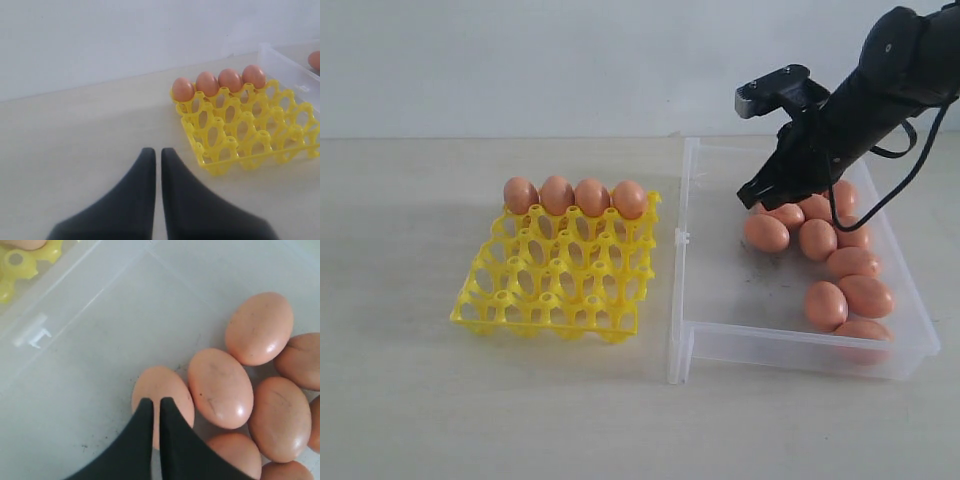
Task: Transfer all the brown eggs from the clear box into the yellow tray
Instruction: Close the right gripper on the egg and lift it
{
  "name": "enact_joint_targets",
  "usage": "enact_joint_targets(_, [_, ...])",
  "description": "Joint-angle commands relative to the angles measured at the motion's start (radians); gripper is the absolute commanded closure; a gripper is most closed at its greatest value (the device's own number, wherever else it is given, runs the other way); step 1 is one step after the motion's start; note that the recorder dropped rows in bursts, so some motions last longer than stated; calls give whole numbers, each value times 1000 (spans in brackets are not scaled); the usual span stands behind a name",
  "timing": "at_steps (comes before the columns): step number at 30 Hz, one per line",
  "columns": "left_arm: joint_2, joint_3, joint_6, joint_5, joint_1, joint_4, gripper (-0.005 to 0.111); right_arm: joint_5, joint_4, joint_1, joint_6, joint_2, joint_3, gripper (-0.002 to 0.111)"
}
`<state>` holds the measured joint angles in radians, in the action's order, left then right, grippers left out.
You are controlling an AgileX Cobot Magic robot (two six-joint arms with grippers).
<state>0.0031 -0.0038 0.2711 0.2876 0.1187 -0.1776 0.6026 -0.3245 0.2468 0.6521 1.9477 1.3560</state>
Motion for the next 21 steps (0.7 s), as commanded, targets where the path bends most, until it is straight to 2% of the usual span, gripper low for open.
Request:
enact_joint_targets(1, [-3,4,0,-4,6,2,103,7,-1,-5,64,-1,6,108])
enact_joint_targets(5, [-3,4,0,-4,6,2,103,2,-1,-5,107,-1,6,107])
enact_joint_targets(7, [-3,4,0,-4,6,2,103,2,-1,-5,119,-1,6,101])
enact_joint_targets(13, [-3,4,0,-4,6,2,103,-7,1,-5,127,-1,6,56])
enact_joint_targets(21, [-3,4,0,-4,6,2,103,-35,13,6,196,1,6,55])
